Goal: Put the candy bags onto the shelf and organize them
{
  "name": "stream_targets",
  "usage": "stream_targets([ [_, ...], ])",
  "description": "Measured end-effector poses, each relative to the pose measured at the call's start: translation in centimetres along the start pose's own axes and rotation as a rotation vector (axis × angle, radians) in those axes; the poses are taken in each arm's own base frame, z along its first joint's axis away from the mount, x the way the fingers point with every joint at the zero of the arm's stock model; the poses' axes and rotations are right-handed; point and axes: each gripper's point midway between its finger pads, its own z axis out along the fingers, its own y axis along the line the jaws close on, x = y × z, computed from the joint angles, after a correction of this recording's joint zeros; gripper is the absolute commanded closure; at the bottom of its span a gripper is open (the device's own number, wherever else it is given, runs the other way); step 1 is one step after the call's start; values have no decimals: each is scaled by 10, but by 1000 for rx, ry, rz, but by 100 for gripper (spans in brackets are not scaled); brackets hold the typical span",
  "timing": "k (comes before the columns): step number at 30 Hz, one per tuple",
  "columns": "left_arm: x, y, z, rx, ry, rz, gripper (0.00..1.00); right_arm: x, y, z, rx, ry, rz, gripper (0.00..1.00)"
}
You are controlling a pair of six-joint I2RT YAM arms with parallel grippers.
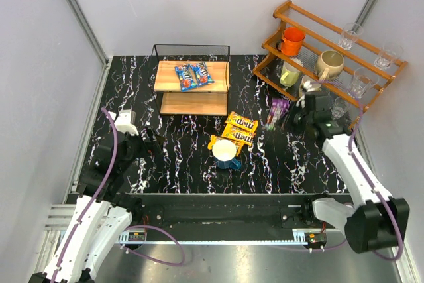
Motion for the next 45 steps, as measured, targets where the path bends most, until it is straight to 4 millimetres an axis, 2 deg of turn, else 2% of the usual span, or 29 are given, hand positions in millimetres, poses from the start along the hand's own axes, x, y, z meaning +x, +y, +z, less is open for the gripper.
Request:
stream_targets([
  [5,0,0,0,0,0,0,1,-69,68,-74,-170,-211,-128,100],
  [8,0,0,0,0,0,0,1,-89,104,-102,-256,-268,-224,100],
  [11,0,0,0,0,0,0,1,-103,147,-119,-334,-286,-352,100],
  [14,0,0,0,0,0,0,1,-104,195,-118,-416,-253,-483,100],
  [17,0,0,0,0,-1,0,1,-114,240,-99,-469,-225,-579,100],
  [20,0,0,0,0,-1,0,1,-124,257,-72,-469,-196,-603,100],
  [23,0,0,0,0,-1,0,1,-135,266,-39,-452,-169,-602,100],
  [29,0,0,0,0,0,0,1,-145,272,26,-401,-104,-586,100],
  [33,0,0,0,0,-1,0,1,-154,276,53,-378,-97,-576,100],
  [37,0,0,0,0,-1,0,1,-154,274,68,-356,-82,-564,100],
  [38,0,0,0,0,-1,0,1,-153,272,70,-349,-74,-559,97],
  [40,0,0,0,1,0,0,1,-151,270,74,-340,-64,-554,79],
  [41,0,0,0,1,-1,0,1,-151,268,76,-334,-60,-550,66],
  [43,0,0,0,1,0,0,1,-149,266,77,-325,-53,-543,56],
  [44,0,0,0,1,-1,0,1,-150,265,77,-319,-54,-545,48],
  [45,0,0,0,1,0,0,1,-151,265,77,-316,-58,-546,46],
])
